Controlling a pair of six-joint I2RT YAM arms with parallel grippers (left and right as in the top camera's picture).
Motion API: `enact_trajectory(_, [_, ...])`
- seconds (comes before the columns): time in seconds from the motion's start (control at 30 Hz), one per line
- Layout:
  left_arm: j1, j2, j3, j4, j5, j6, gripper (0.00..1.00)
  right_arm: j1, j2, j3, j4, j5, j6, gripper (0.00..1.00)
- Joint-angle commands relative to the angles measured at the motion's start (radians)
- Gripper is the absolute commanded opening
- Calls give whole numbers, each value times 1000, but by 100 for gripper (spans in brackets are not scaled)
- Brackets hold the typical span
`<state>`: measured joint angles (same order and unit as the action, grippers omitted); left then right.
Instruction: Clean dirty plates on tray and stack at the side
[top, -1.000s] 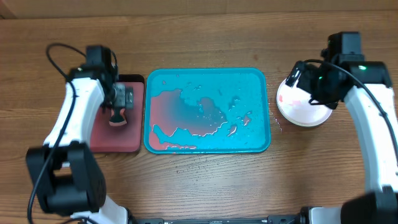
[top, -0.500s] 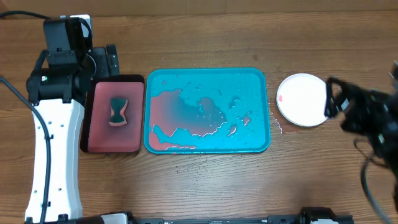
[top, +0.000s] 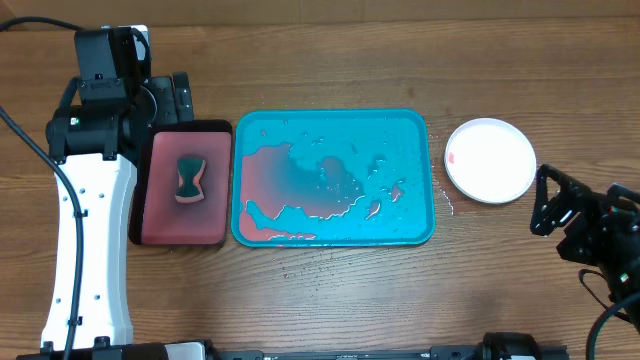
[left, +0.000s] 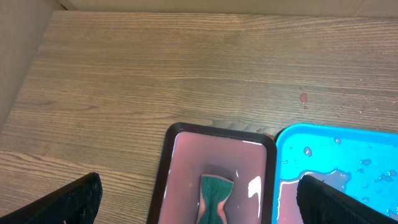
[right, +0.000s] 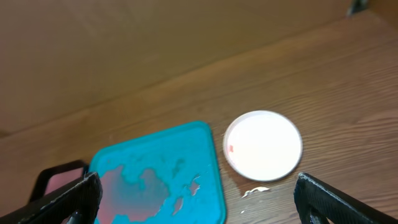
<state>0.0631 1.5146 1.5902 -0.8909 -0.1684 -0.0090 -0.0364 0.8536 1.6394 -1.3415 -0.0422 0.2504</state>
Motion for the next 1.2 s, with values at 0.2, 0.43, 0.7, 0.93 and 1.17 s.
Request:
enact_trajectory(0.2, [-5,2,-5,1,5,-21,100,5,-133,-275,275,93,-24,100])
enact_trajectory(0.43, [-5,2,-5,1,5,-21,100,22,-390,-743,720,63,-50,100])
enact_trajectory(0.7, [-5,2,-5,1,5,-21,100,57,-623,-1181,1061,48,-41,100])
enact_trajectory(0.93, [-5,2,-5,1,5,-21,100,76,-764,-1418,1241,39,-37,100])
enact_trajectory(1.17, [-5,2,-5,1,5,-21,100,76,-852,-1572,1338,37,-34,100])
